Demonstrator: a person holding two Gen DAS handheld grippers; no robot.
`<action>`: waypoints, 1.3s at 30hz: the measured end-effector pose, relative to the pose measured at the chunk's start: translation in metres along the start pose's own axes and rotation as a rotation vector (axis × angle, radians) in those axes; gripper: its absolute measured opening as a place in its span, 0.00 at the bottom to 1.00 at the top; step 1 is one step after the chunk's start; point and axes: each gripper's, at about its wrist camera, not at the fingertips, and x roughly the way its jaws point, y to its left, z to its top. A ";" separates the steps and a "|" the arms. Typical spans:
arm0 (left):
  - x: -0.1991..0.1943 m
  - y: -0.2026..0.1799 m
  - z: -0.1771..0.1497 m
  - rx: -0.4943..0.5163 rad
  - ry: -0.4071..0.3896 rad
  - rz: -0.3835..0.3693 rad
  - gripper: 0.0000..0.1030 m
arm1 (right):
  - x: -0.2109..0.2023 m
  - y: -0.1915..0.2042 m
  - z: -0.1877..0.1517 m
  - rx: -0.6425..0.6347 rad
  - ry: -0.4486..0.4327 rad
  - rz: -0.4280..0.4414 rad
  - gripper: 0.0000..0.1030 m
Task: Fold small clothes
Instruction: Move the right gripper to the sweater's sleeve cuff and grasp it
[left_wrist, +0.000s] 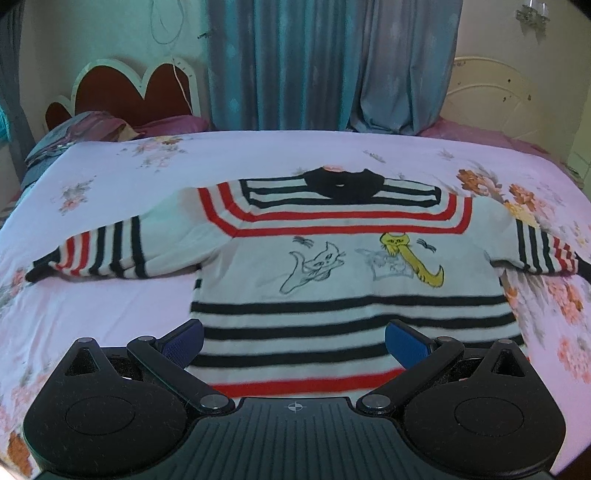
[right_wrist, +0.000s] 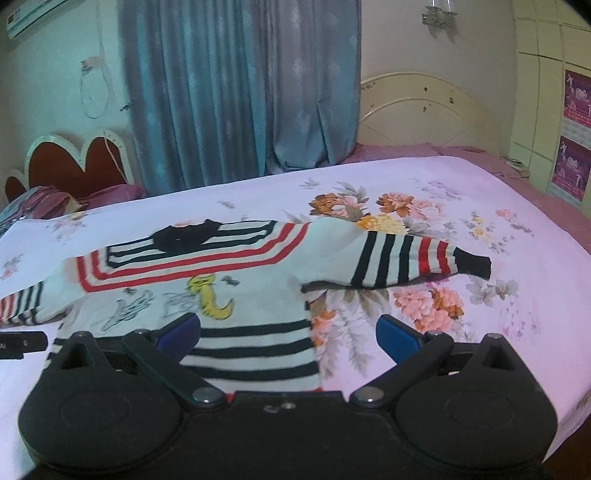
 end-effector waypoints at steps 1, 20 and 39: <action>0.006 -0.003 0.003 -0.002 -0.002 0.001 1.00 | 0.006 -0.005 0.003 0.000 -0.002 -0.003 0.96; 0.132 -0.075 0.048 0.022 0.085 0.030 1.00 | 0.146 -0.123 0.035 0.160 0.107 -0.134 0.77; 0.182 -0.074 0.065 -0.006 0.099 0.011 1.00 | 0.249 -0.236 0.037 0.520 0.204 -0.198 0.44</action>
